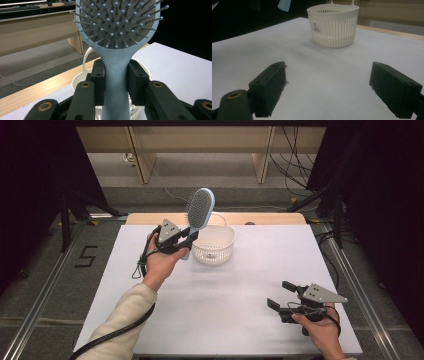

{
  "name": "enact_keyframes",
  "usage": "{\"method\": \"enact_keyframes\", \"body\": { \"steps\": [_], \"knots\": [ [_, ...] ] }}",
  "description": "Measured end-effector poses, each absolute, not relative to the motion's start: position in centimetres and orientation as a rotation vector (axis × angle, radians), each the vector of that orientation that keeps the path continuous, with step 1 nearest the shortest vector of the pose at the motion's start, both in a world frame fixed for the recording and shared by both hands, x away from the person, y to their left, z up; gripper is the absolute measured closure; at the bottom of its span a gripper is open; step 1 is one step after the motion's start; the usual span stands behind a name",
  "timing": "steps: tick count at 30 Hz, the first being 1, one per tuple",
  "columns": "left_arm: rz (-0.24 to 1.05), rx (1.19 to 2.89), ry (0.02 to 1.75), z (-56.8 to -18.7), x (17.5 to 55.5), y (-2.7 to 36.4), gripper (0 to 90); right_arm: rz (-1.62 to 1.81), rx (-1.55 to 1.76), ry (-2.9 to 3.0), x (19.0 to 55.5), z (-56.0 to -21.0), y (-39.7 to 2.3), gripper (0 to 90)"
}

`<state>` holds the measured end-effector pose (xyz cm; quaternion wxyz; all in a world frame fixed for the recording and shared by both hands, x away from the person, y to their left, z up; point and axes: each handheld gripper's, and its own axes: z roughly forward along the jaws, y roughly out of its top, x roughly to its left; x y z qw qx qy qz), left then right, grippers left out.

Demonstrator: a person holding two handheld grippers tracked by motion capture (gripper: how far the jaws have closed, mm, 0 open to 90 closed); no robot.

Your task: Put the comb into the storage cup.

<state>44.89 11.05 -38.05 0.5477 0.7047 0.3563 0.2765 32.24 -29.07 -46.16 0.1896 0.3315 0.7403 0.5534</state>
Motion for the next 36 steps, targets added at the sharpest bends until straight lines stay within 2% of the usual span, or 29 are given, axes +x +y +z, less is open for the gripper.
{"method": "enact_keyframes", "body": {
  "steps": [36],
  "knots": [
    [0.672, 1.664, 0.860, -37.9, 46.1, 10.3, 69.5, 1.551, 0.932, 2.084, 32.2, -46.1, -29.1, 14.8]
  ]
}}
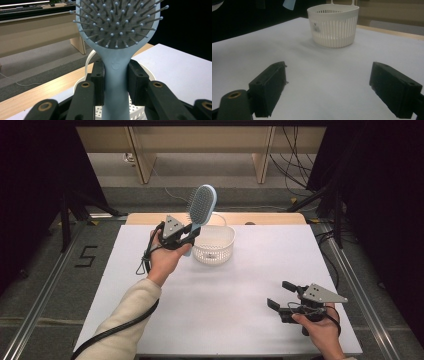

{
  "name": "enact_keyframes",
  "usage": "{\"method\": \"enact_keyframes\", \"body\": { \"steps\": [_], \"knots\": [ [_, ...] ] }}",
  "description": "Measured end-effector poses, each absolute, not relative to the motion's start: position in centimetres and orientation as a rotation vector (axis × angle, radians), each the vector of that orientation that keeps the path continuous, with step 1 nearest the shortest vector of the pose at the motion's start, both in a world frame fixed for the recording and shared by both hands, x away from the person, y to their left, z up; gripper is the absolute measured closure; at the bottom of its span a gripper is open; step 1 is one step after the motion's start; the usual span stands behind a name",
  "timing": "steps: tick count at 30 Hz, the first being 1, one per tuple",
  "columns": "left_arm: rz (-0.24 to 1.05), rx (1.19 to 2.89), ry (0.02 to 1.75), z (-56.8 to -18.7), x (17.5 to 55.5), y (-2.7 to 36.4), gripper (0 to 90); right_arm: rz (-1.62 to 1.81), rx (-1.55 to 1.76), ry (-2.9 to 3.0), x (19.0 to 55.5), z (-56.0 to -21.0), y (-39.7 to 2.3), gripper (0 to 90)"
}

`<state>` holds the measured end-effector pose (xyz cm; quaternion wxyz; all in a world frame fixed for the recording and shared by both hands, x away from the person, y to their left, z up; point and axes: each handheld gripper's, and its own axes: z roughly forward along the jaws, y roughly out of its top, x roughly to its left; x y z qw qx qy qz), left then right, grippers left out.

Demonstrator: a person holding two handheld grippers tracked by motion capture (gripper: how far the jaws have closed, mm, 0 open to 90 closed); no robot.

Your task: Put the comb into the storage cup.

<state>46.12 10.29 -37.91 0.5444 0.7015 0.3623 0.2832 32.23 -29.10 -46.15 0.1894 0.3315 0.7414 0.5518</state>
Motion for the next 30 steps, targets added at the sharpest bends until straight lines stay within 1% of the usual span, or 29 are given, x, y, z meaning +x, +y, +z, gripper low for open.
{"method": "enact_keyframes", "body": {
  "steps": [30],
  "knots": [
    [0.680, 1.660, 0.866, -37.7, 47.2, 9.6, 69.6, 1.554, 0.931, 2.086, 32.2, -46.1, -29.1, 14.8]
  ]
}}
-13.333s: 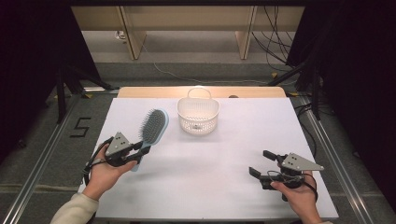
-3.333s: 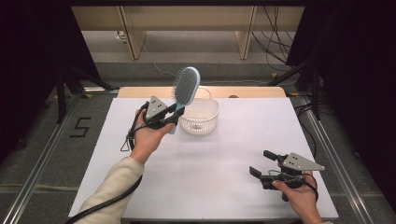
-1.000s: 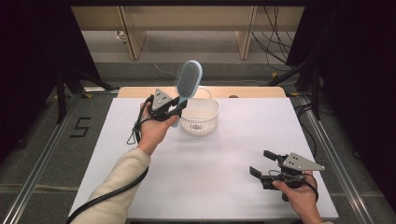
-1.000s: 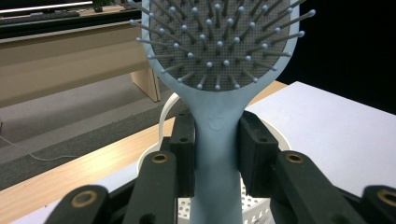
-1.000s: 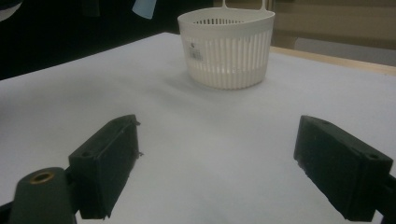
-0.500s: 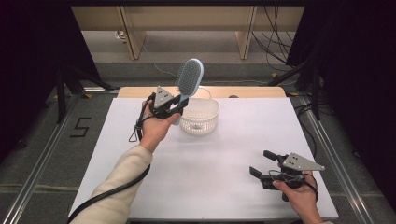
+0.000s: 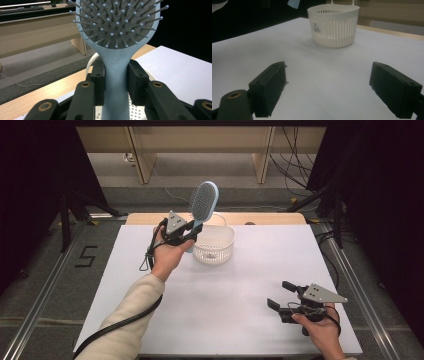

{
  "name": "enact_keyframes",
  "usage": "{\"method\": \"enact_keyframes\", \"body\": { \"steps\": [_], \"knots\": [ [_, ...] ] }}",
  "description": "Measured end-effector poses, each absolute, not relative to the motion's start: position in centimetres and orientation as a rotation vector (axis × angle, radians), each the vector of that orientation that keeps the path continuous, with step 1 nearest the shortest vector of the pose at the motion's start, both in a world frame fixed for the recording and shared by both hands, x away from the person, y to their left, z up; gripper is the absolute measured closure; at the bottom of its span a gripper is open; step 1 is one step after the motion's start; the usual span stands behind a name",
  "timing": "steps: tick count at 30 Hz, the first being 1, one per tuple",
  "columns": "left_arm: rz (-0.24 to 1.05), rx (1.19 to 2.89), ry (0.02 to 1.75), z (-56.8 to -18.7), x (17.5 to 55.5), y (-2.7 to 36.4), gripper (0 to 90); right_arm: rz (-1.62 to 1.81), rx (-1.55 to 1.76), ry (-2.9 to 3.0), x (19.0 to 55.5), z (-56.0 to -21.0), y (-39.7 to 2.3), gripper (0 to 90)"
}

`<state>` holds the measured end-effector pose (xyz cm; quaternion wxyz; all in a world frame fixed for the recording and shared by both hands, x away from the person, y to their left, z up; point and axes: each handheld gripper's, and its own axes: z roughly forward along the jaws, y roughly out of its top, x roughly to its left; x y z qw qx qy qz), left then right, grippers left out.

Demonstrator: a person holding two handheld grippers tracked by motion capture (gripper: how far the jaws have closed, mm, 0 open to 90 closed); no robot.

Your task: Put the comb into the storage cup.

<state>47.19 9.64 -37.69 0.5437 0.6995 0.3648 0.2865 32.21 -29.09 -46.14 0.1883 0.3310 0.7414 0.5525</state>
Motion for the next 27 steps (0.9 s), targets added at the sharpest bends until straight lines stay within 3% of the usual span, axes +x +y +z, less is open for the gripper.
{"method": "enact_keyframes", "body": {
  "steps": [27],
  "knots": [
    [0.674, 1.652, 0.865, -37.54, 47.96, 8.82, 69.6, 1.558, 0.931, 2.086, 32.20, -46.16, -29.09, 14.8]
  ]
}}
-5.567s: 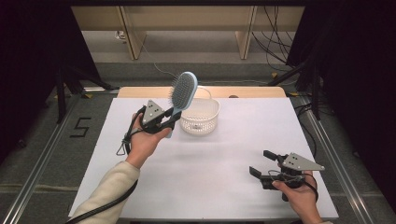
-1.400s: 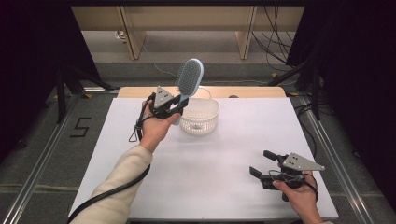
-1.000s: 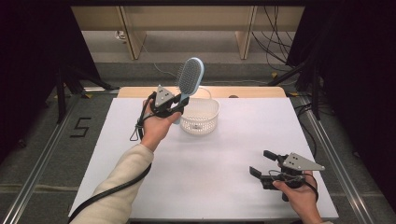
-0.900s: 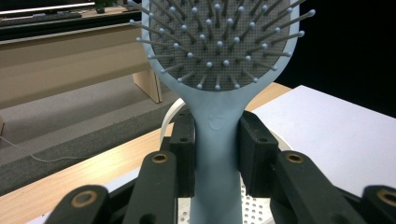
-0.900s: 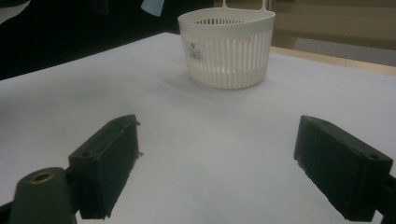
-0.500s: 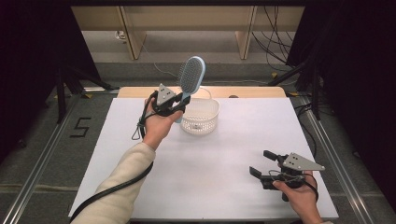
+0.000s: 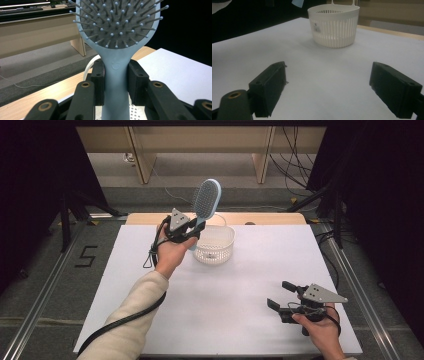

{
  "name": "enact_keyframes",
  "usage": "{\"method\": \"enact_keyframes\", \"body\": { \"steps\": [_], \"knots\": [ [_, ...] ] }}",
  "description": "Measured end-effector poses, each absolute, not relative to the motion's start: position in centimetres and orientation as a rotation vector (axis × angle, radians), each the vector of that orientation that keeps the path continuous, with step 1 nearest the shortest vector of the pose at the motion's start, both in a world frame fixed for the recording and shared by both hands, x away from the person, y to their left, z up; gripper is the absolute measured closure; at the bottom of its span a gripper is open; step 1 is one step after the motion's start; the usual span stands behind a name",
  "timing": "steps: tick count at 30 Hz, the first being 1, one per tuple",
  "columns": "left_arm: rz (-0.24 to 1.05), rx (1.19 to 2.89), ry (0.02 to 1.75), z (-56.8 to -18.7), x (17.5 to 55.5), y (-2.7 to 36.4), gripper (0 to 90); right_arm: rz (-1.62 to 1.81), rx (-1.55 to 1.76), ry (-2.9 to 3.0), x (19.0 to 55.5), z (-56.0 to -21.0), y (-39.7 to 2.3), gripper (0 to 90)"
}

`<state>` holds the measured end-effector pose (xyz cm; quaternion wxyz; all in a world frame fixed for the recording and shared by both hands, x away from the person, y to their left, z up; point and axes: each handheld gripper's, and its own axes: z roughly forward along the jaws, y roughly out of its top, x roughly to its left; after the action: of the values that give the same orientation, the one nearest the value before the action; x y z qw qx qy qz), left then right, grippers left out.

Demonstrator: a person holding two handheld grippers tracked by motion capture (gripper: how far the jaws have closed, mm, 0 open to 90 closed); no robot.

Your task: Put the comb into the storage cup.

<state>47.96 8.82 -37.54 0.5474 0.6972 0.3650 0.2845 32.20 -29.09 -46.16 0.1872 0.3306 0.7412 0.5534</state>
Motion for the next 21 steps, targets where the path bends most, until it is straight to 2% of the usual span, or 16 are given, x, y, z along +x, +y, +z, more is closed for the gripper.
{"method": "enact_keyframes", "body": {
  "steps": [21],
  "knots": [
    [0.680, 1.639, 0.859, -37.08, 48.56, 8.41, 69.5, 1.554, 0.931, 2.091, 32.20, -46.16, -29.09, 14.8]
  ]
}}
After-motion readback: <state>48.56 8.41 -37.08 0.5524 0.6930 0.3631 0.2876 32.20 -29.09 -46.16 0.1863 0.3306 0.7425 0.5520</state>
